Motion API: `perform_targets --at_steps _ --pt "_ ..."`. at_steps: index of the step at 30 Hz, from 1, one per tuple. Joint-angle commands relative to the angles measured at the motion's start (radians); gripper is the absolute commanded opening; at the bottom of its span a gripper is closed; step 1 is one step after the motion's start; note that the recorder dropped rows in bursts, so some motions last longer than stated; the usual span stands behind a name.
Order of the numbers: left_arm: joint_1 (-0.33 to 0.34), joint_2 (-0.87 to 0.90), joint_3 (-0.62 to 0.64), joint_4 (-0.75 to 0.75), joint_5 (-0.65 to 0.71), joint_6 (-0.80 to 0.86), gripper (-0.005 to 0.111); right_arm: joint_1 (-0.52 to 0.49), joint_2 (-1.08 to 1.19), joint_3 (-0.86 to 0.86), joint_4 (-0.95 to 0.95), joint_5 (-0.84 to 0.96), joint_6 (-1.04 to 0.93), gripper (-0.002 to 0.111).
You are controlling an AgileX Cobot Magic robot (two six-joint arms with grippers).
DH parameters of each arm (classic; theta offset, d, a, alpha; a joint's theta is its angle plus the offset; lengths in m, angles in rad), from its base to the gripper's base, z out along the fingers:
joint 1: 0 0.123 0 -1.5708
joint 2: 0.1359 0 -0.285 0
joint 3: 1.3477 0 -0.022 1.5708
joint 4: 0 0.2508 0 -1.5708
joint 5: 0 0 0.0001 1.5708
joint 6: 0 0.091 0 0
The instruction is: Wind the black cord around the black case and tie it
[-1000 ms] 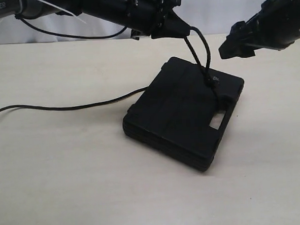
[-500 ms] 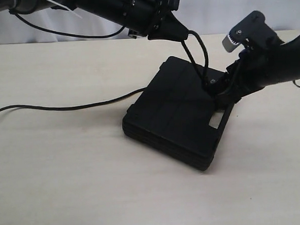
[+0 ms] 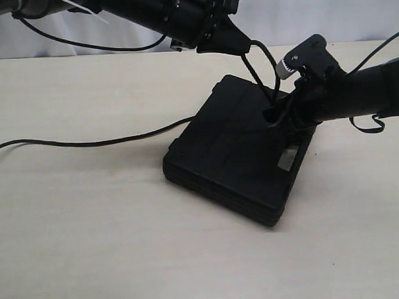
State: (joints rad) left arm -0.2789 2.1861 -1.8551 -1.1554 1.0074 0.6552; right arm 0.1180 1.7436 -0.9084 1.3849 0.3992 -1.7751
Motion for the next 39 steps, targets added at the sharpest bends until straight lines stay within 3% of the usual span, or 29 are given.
perform_targets --at_steps 1,8,12,16,19,21,23,26,30,34,39 --pt "0.004 -0.015 -0.008 0.012 0.005 -0.004 0.002 0.001 -0.001 -0.01 0.021 0.014 -0.014 0.004" --pt "0.071 -0.056 -0.013 0.182 -0.022 -0.091 0.034 0.001 -0.008 -0.01 0.021 0.08 0.041 0.004" --pt "0.135 -0.106 -0.013 0.367 0.052 -0.14 0.051 0.001 -0.013 -0.01 0.021 0.084 0.079 0.004" --pt "0.176 -0.116 -0.007 0.664 0.212 -0.27 0.055 0.001 -0.018 -0.01 0.021 0.094 0.129 0.004" --pt "0.186 -0.116 0.055 0.977 0.214 -0.524 0.055 0.001 -0.018 -0.01 0.021 0.103 0.13 0.004" --pt "0.191 -0.116 0.115 1.093 0.214 -0.633 0.055 0.001 -0.018 -0.01 0.021 0.103 0.13 0.004" --pt "0.199 -0.116 0.17 1.111 0.18 -0.75 0.055 0.001 -0.018 -0.01 0.021 0.103 0.13 0.004" --pt "0.229 -0.116 0.25 1.116 0.116 -1.059 0.055 0.001 -0.018 -0.01 0.021 0.106 0.13 0.004" --pt "0.312 -0.116 0.328 1.147 0.151 -1.49 0.055 0.001 -0.018 -0.01 0.021 0.129 0.13 0.004" --pt "0.377 -0.116 0.379 1.143 0.214 -1.663 0.055 0.001 -0.018 -0.01 0.021 0.132 0.13 0.004" --pt "0.397 -0.116 0.406 1.114 0.214 -1.774 0.055 0.001 -0.016 -0.01 0.021 0.132 0.13 0.004"
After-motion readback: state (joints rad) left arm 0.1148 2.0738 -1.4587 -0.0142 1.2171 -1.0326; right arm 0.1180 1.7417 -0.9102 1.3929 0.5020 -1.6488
